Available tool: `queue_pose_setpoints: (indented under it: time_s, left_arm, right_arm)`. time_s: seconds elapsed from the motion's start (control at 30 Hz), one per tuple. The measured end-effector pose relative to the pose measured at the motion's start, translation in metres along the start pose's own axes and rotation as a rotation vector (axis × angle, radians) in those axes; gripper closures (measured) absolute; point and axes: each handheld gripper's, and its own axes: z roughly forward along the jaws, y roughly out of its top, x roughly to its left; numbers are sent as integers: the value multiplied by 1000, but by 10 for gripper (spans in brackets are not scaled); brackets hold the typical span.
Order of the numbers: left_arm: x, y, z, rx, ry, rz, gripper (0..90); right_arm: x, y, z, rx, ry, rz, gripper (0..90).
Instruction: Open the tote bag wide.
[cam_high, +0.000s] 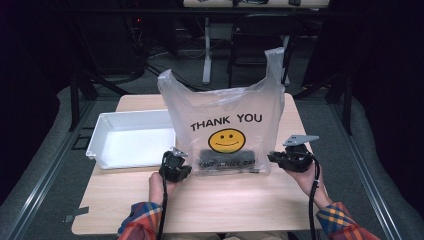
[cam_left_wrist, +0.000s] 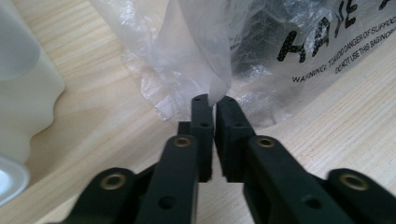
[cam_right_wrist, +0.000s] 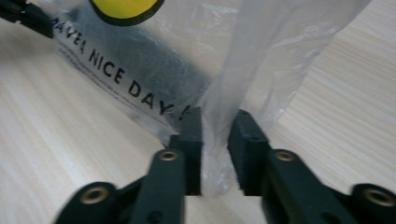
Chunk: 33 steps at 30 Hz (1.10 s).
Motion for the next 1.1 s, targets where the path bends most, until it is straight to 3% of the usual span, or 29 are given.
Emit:
queue_pose_setpoints:
  time_s: [0.03,0.1,0.17,0.27,0.4,0.53,0.6,0.8,0.83,1.0,1.03,1.1]
  left_arm:
    - [0,0,-1,0,-2,-6,847]
    - [2,1,-5,-7,-15,-9,734]
    - [6,2,-12,-26,-24,-17,675]
    - [10,5,-29,-111,-25,-44,597]
    - [11,16,-48,-220,-42,-55,581]
    - [7,19,-46,-248,-40,-34,645]
    - [6,20,-43,-238,-36,-30,741]
    - [4,21,-23,-180,-36,-15,870]
    - [3,20,-18,-161,-34,-6,887]
    - [3,18,-9,-133,-15,-10,896]
    - [5,18,-7,-103,-13,8,897]
    - [5,17,-5,-99,2,10,897]
  right_arm:
    - [0,0,0,0,0,0,820]
    - [-7,-4,6,14,18,41,884]
    - [-9,-5,7,19,21,44,894]
    - [-10,-6,8,23,22,56,900]
    - [-9,-6,10,34,10,51,900]
    - [-8,-6,12,42,15,53,900]
    - [-9,-6,15,50,14,52,900]
    - [-12,-9,23,92,16,72,900]
    - [-14,-9,26,126,3,69,900]
    - [-16,-11,32,163,6,86,900]
    - [-18,-12,35,175,11,89,900]
    - [-19,-13,36,177,27,98,900]
